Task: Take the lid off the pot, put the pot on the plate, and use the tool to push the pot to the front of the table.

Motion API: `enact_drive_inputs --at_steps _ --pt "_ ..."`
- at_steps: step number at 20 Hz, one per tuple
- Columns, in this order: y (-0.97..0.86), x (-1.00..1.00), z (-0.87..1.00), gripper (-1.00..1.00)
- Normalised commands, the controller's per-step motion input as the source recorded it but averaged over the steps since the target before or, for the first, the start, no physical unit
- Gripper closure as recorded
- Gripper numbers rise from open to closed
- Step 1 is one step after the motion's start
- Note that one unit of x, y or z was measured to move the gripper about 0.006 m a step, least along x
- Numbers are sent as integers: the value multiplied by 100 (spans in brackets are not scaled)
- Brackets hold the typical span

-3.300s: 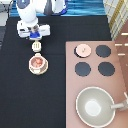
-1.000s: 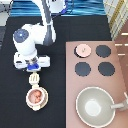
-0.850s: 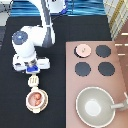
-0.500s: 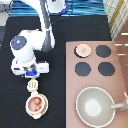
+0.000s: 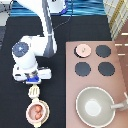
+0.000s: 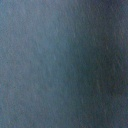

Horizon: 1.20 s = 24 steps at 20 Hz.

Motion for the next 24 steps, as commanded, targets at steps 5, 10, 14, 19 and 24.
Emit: enact_drive_inputs --at_steps 5,10,14,19,24 --pt "22 26 39 100" --pt "12 -59 61 100" --pt "12 -76 64 100" --pt "9 -77 55 100" --pt "8 -89 36 100"
